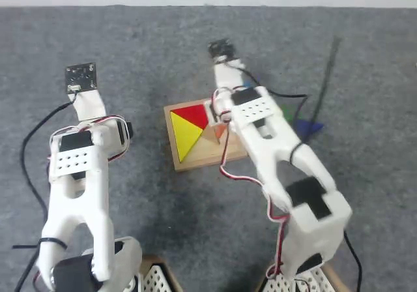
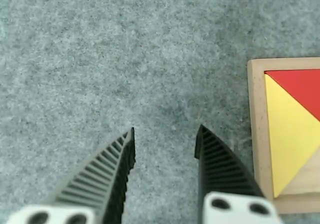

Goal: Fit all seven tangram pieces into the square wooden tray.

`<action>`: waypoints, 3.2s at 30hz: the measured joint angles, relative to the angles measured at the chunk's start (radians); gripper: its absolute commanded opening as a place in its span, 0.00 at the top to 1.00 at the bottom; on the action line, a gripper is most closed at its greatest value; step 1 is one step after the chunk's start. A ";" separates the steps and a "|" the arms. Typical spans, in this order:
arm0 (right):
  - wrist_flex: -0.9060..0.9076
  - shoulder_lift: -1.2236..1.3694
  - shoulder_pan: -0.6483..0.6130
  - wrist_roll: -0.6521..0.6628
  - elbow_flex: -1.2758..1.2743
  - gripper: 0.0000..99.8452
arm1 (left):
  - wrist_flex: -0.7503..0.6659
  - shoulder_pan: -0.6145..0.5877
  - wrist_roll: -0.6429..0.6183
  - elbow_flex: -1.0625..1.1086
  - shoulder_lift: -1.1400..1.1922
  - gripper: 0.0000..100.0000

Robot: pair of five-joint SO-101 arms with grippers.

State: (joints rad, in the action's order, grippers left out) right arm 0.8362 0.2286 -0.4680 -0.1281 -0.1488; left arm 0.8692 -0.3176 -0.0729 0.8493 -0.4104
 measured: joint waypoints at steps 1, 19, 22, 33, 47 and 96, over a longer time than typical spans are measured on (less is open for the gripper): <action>-0.002 -0.028 0.003 -0.015 -0.021 0.71 | 0.000 0.000 0.000 0.000 0.000 0.80; 0.101 -0.061 0.009 -0.081 -0.213 0.71 | 0.000 0.000 0.000 0.000 0.000 0.80; 0.138 -0.029 0.009 -0.069 -0.213 0.71 | 0.000 0.000 0.000 0.000 0.000 0.80; 0.190 -0.002 -0.005 -0.055 -0.230 0.71 | 0.000 0.000 0.000 0.014 0.000 0.80; 0.299 -0.069 -0.012 0.048 -0.307 0.71 | 0.000 0.000 0.000 0.014 0.000 0.80; -0.040 -0.661 0.623 0.316 -0.937 0.71 | 0.285 0.726 0.310 -0.358 0.201 0.77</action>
State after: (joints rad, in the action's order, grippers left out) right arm 0.7963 -0.4327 0.1550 0.1880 -1.0863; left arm 1.1546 0.4081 0.2371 0.4918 -0.2094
